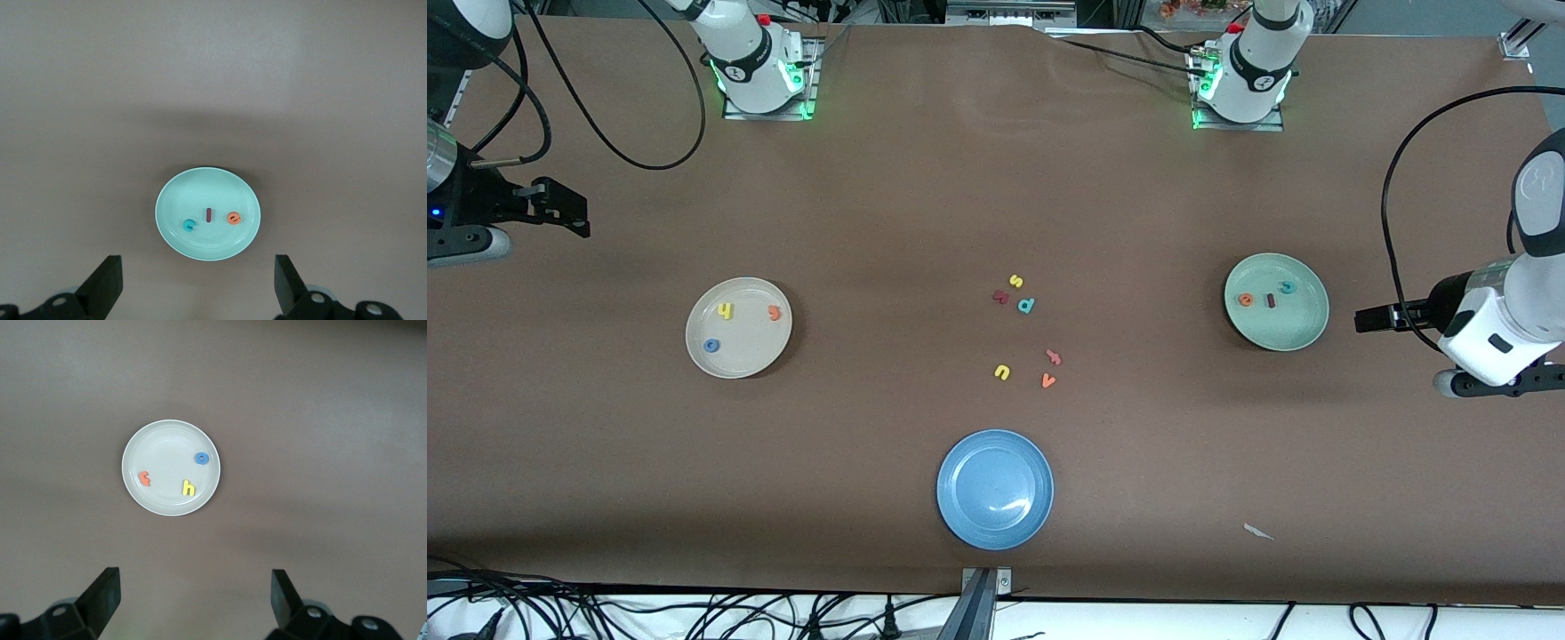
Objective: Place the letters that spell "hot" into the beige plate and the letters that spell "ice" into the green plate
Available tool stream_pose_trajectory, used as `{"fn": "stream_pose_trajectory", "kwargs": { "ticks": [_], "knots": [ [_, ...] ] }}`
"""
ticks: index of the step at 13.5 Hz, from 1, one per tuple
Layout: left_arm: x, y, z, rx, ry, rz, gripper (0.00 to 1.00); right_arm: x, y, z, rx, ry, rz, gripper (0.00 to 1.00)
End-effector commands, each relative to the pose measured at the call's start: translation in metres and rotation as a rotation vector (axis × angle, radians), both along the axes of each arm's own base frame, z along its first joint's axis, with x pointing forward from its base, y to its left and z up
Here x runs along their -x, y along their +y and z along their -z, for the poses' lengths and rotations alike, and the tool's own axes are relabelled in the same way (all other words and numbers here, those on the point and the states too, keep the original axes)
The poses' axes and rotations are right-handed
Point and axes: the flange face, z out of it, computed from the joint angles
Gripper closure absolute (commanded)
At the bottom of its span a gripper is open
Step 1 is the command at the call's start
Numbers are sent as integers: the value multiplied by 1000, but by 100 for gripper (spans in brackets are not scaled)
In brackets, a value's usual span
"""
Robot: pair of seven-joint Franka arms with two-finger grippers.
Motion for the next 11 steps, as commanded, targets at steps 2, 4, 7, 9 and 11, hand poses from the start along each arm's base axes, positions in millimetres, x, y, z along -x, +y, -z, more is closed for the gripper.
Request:
{"fn": "stream_pose_trajectory", "kwargs": {
  "ticks": [2,4,7,9,11],
  "knots": [
    [3,-1,-3,32,-7,19,0,-4,-2,-2,-25,15,-3,0],
    [3,-1,-3,32,-7,18,0,-4,-2,-1,-25,24,-4,0],
    [3,-1,-2,31,-5,17,0,-6,-2,-2,-24,18,2,0],
    [3,-1,-3,31,-7,17,0,-5,-3,-4,-21,18,0,0],
    [3,-1,-3,32,-7,18,0,-4,-1,-6,-22,16,-4,0]
  ]
}}
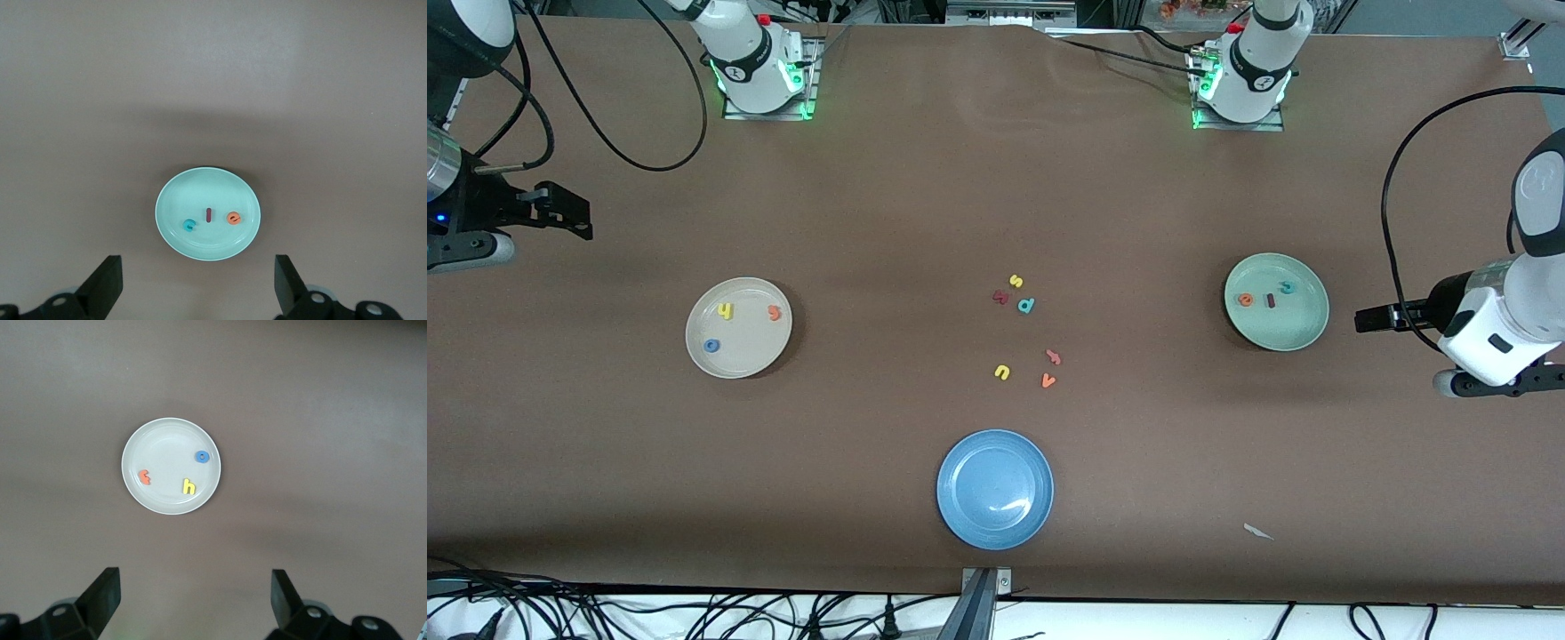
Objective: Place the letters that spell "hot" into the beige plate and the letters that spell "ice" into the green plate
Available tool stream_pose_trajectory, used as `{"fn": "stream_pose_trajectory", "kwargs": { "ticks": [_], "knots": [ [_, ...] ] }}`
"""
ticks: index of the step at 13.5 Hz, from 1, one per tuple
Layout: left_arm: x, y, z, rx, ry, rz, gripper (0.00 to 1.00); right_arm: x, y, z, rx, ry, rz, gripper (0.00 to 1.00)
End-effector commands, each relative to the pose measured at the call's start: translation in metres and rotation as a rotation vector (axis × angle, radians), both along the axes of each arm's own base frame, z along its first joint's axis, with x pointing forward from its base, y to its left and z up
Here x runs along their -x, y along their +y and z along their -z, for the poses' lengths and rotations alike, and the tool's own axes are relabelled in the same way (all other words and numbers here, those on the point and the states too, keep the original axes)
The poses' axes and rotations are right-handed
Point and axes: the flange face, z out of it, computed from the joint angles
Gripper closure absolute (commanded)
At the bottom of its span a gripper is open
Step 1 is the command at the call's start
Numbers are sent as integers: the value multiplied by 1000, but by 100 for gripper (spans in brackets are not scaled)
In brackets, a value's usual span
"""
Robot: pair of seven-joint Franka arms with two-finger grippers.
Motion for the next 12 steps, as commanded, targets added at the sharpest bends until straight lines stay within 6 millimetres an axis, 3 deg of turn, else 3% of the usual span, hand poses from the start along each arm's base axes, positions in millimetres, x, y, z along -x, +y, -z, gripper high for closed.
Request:
{"fn": "stream_pose_trajectory", "kwargs": {
  "ticks": [1,6,12],
  "knots": [
    [3,-1,-3,32,-7,18,0,-1,0,-8,-24,7,4,0],
    [3,-1,-3,32,-7,18,0,1,25,-10,-20,4,92,0],
    [3,-1,-4,32,-8,18,1,3,23,-9,-18,23,103,0]
  ]
}}
